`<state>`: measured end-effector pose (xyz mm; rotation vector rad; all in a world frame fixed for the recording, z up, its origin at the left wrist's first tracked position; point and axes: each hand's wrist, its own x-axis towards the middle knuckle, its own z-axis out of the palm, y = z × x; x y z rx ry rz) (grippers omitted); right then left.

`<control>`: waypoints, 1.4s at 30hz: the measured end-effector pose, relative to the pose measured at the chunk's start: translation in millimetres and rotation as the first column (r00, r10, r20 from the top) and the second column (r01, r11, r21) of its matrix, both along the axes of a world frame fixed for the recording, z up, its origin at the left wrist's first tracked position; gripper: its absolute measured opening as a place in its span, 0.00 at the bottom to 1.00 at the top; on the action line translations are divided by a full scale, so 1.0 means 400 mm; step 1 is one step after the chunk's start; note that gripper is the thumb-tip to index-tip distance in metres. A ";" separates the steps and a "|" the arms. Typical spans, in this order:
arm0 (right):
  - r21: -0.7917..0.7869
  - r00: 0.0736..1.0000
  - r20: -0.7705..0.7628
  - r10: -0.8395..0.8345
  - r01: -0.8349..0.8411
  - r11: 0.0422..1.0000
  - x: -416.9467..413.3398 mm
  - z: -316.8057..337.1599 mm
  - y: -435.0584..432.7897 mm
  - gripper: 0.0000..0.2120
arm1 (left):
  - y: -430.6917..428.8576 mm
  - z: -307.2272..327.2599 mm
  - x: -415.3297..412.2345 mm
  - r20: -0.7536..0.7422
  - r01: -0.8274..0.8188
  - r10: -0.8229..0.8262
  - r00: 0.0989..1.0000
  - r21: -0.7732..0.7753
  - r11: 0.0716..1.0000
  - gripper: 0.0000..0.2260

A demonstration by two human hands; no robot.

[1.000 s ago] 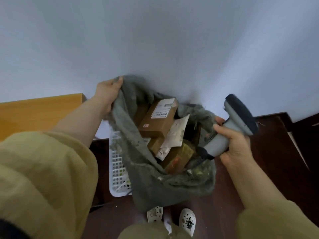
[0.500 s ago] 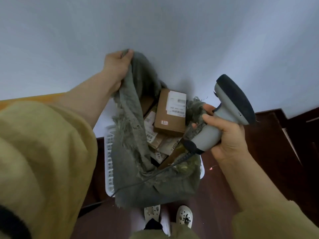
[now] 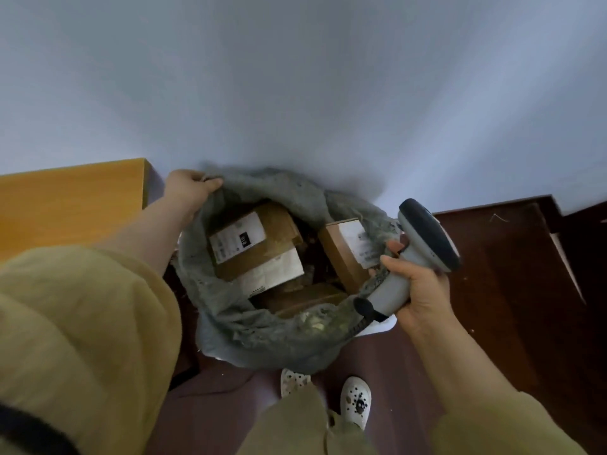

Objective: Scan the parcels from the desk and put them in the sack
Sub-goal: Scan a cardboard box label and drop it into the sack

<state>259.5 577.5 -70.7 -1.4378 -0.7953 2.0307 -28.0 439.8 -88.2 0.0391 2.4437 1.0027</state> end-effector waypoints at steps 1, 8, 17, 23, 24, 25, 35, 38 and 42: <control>0.006 1.000 0.010 -0.004 0.004 1.000 0.000 0.002 0.004 0.14 | -0.013 -0.007 0.003 0.006 -0.014 0.014 1.000 -0.013 1.000 0.17; 0.122 0.980 0.086 -0.177 0.166 0.979 0.002 0.017 0.055 0.14 | 0.001 -0.004 -0.016 -0.018 -0.047 0.047 0.999 0.011 0.999 0.07; 0.258 0.963 -0.025 -0.267 0.264 0.929 0.036 0.029 0.079 0.13 | 0.059 -0.020 -0.035 -0.020 -0.233 0.241 0.970 0.195 0.953 0.14; 0.168 0.942 0.236 -0.240 0.204 0.965 0.080 -0.061 0.089 0.14 | 0.034 -0.098 -0.017 -0.080 -0.075 0.077 0.994 0.027 0.997 0.07; 0.155 0.936 0.253 -0.243 0.209 0.966 0.084 -0.070 0.084 0.14 | 0.029 -0.105 -0.019 -0.080 -0.054 0.054 0.995 0.006 0.999 0.03; 0.142 0.932 0.265 -0.246 0.215 0.966 0.087 -0.079 0.082 0.15 | 0.026 -0.106 -0.023 -0.076 -0.045 0.044 0.996 -0.013 0.999 0.04; 0.089 0.906 0.370 -0.203 0.183 0.979 0.112 -0.160 0.062 0.16 | -0.016 -0.168 -0.001 -0.175 0.061 -0.177 0.969 -0.522 0.851 0.33; 0.081 0.910 0.367 -0.193 0.175 0.981 0.111 -0.167 0.051 0.15 | -0.022 -0.214 0.103 -0.312 0.406 -0.661 0.683 -0.590 0.698 0.33; 0.074 0.906 0.387 -0.172 0.156 0.985 0.123 -0.192 0.039 0.14 | -0.052 -0.278 0.267 0.013 0.871 -0.988 0.154 -0.474 0.130 0.18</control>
